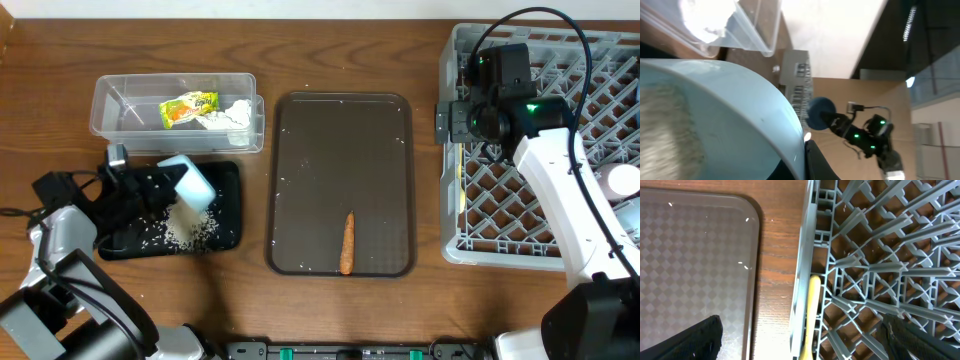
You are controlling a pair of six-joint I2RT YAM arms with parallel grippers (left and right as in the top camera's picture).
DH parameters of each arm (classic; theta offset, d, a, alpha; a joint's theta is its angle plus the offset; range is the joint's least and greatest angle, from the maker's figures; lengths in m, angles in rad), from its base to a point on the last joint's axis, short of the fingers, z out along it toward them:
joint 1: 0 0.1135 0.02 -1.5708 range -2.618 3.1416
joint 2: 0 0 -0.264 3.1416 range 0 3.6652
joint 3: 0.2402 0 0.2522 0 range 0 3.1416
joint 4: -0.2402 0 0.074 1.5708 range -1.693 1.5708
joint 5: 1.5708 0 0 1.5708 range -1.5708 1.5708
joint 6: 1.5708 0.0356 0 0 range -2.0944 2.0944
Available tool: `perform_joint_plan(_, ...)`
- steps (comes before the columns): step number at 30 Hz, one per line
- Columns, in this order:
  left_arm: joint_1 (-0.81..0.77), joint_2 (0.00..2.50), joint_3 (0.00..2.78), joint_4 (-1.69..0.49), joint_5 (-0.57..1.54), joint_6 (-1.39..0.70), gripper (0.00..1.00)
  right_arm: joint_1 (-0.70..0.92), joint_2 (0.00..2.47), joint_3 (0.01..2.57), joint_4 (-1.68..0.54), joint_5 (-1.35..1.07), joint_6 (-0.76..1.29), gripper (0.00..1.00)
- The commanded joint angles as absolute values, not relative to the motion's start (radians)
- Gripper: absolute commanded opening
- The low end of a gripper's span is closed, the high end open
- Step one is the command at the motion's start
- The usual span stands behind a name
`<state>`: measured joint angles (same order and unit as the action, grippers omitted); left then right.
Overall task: Sort waste into correct bins and load items into the dishwasher rack
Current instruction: 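Carry the bowl left and tip the rice onto the black tray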
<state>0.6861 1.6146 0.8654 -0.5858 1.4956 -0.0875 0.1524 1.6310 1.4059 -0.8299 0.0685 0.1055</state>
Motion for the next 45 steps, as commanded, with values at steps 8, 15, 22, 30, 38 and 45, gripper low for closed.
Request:
perform_joint_plan(8,0.691,1.617,0.868,-0.585,1.573,-0.286,0.06,0.147,1.629,1.405,-0.831,0.079,0.096,0.99)
perform_joint_plan(15,0.691,1.617,0.868,-0.585,1.572,-0.549,0.06,0.147,1.629,1.405,-0.831,0.079,0.096,0.99)
perform_joint_plan(22,0.691,1.617,0.868,-0.585,1.572,-0.597,0.06,0.147,1.629,1.405,-0.831,0.079,0.096,0.99)
perform_joint_plan(30,0.691,1.617,0.868,-0.443,1.571,-0.352,0.06,0.147,1.629,1.405,-0.831,0.079,0.096,0.99)
perform_joint_plan(38,0.691,1.617,0.868,-0.447,1.462,-0.297,0.06,0.147,1.629,1.405,-0.831,0.079,0.096,0.99)
perform_joint_plan(45,0.691,1.614,0.868,-0.414,1.424,-0.414,0.06,0.147,1.629,1.405,-0.83,0.079,0.096,0.99)
